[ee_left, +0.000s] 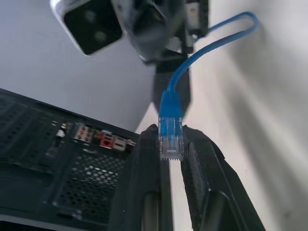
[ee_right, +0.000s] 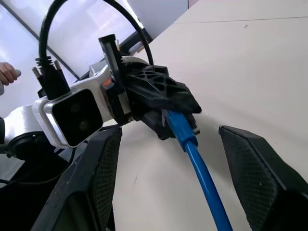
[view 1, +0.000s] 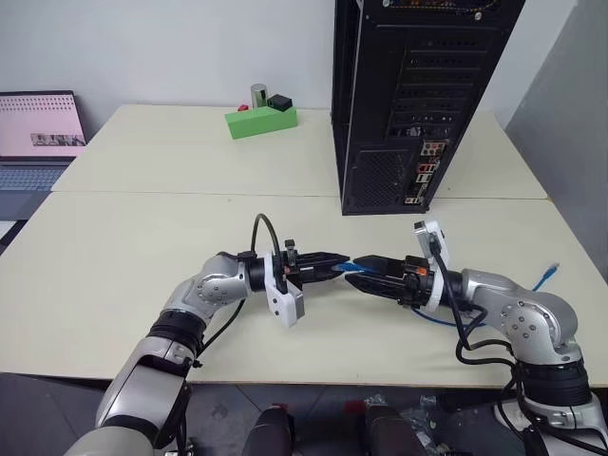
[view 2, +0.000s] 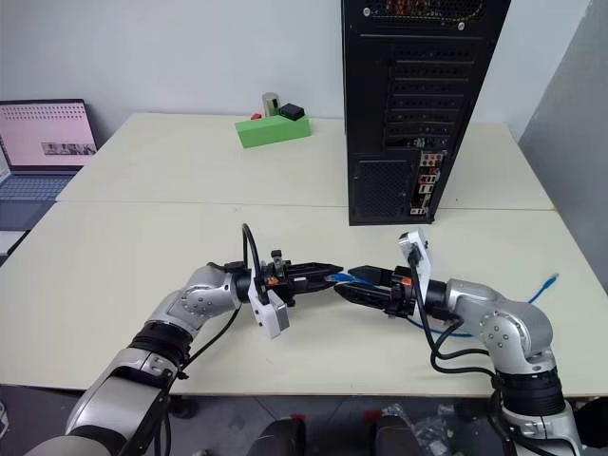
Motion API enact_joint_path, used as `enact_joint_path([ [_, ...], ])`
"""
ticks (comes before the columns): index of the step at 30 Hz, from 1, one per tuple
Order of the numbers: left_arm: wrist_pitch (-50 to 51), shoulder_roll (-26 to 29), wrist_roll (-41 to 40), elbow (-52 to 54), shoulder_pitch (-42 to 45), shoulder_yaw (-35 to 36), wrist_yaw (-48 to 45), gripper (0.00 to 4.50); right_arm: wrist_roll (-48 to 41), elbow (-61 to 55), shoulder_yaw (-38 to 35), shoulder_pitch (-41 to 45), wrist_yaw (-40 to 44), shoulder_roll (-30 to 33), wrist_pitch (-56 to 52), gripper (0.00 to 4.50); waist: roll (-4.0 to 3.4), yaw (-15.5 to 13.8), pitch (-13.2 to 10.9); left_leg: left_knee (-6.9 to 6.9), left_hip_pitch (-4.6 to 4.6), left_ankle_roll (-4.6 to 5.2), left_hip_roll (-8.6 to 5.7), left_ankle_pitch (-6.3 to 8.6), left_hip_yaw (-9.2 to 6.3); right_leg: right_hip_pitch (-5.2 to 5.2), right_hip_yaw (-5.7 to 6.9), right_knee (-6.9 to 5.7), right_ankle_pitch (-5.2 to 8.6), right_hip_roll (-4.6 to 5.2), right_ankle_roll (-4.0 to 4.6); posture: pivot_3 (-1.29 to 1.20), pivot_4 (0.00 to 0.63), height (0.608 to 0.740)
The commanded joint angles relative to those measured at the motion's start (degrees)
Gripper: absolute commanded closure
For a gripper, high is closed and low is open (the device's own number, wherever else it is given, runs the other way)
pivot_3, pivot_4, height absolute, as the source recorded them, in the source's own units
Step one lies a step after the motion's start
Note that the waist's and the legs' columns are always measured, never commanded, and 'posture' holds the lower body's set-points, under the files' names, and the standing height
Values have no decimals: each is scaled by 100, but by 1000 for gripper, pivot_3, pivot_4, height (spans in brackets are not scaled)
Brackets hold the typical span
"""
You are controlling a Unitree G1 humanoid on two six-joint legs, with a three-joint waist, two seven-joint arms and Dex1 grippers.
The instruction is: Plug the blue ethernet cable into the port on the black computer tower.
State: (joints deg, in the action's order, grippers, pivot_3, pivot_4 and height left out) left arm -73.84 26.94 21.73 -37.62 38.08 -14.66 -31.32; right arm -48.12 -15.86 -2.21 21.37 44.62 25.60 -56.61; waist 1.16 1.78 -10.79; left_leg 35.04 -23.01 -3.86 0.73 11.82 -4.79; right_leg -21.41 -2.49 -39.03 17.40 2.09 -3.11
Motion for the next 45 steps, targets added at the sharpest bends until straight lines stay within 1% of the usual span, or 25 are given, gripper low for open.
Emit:
enact_joint_path([
  [1,-83,78,133,85,87,4,304,4188,-185,-53,-70,159,-2,-72,35,1094,0,4,0,0,0,0,0,0,0,0,0,0,0,0,0,0,150,740],
  [12,-68,190,345,131,87,-119,659,4188,-279,22,-135,208,-74,-120,-4,1094,0,5,0,0,0,0,0,0,0,0,1,-1,0,0,0,0,150,740],
  [13,-67,196,350,133,89,-129,678,4188,-287,32,-141,209,-95,-130,-10,1457,0,5,0,0,0,0,0,0,0,0,1,-1,0,0,0,0,150,740],
  [14,-67,202,356,136,91,-137,702,4188,-292,37,-141,208,-111,-134,-14,1554,0,6,0,0,0,0,0,0,0,-1,1,-1,0,0,0,0,150,740],
  [17,-72,218,382,149,97,-151,778,4188,-284,41,-113,194,-122,-118,-19,2293,0,6,0,-1,0,0,0,0,0,0,1,-1,0,0,0,0,150,740],
  [20,-72,232,419,147,117,-160,847,4188,-299,62,-109,212,-136,-107,-29,2829,0,5,0,-1,0,0,0,0,0,-1,1,-1,0,0,0,0,150,740],
  [24,-79,250,467,129,127,-130,936,4188,-294,77,-82,224,-112,-77,-41,3743,0,5,0,-1,0,0,0,0,0,-1,1,-1,0,0,0,0,150,740],
  [26,-87,260,495,122,131,-131,983,4188,-299,85,-73,232,-107,-73,-50,4344,0,6,0,-1,0,0,0,0,0,-1,1,-1,0,0,0,0,150,740],
  [27,-89,262,512,118,134,-131,1010,4192,-300,89,-67,235,-102,-69,-52,4487,0,6,0,-1,0,0,0,0,0,-1,1,-1,0,0,0,0,150,740],
  [33,-108,267,598,139,112,-153,1129,4194,-359,124,-107,261,-126,-80,-119,4493,0,6,0,-1,0,0,0,0,-1,0,1,-1,0,0,0,0,150,740],
  [37,-89,227,512,193,71,-178,1170,4194,-435,169,-168,309,-157,-75,-209,4494,0,5,0,-1,0,0,0,0,0,-1,1,-1,0,0,0,0,150,740],
  [39,-48,229,462,204,59,-192,1171,3494,-474,170,-186,338,-167,-58,-264,4495,0,5,0,-1,0,0,1,0,0,-1,1,-1,0,0,0,0,150,740],
  [40,-46,235,450,210,52,-191,1178,3491,-489,167,-192,346,-171,-53,-281,4495,0,5,0,-1,0,0,1,0,0,-1,1,-1,0,0,0,0,150,740],
  [45,112,305,375,125,24,-253,1099,2438,-512,148,-207,358,-181,-27,-333,4498,0,5,0,-1,0,0,1,0,0,-1,1,-1,0,0,0,0,150,740],
])
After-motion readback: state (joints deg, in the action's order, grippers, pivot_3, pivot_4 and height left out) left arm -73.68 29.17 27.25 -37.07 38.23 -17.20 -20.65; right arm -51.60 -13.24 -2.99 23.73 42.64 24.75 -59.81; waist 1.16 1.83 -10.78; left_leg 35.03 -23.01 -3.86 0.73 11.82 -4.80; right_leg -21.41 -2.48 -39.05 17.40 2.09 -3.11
